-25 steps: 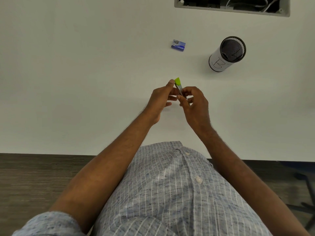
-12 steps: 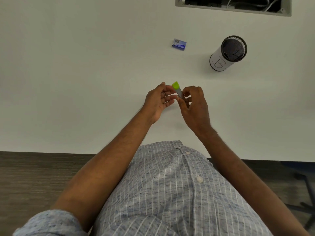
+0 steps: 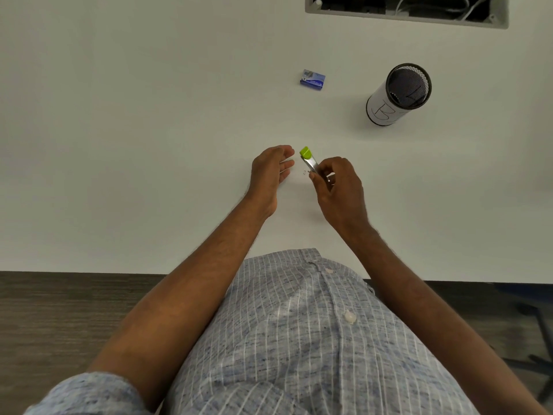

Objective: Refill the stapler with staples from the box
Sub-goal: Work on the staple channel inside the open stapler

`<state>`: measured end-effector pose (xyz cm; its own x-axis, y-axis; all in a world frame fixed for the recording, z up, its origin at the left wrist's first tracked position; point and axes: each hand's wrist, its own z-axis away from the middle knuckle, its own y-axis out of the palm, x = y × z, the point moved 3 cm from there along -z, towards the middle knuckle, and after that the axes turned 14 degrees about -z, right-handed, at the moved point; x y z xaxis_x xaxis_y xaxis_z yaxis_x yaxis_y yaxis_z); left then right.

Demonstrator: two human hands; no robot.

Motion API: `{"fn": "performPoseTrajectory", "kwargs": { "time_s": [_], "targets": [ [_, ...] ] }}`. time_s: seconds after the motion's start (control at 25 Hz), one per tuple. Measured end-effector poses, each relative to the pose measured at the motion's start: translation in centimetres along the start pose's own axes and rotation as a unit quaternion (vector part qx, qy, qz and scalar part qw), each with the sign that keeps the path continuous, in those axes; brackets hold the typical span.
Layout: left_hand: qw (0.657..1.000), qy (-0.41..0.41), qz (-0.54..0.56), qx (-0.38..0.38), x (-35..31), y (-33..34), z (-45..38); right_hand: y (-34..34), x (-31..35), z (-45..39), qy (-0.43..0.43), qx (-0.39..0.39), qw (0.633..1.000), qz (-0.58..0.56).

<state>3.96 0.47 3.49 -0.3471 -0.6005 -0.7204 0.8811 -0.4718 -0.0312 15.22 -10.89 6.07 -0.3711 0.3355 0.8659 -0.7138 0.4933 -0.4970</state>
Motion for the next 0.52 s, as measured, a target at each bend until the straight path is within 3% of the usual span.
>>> {"fn": "performPoseTrajectory", "kwargs": {
  "time_s": [0.32,0.52],
  "targets": [
    [0.998,0.029,-0.051,-0.034,0.6,-0.2,0.3,0.0,-0.8,-0.3,-0.011,-0.018,1.000,-0.020],
    [0.996,0.035,-0.070,-0.032,1.1,0.0,0.7,0.0,-1.5,-0.1,0.029,-0.025,0.999,-0.011]
  ]
}}
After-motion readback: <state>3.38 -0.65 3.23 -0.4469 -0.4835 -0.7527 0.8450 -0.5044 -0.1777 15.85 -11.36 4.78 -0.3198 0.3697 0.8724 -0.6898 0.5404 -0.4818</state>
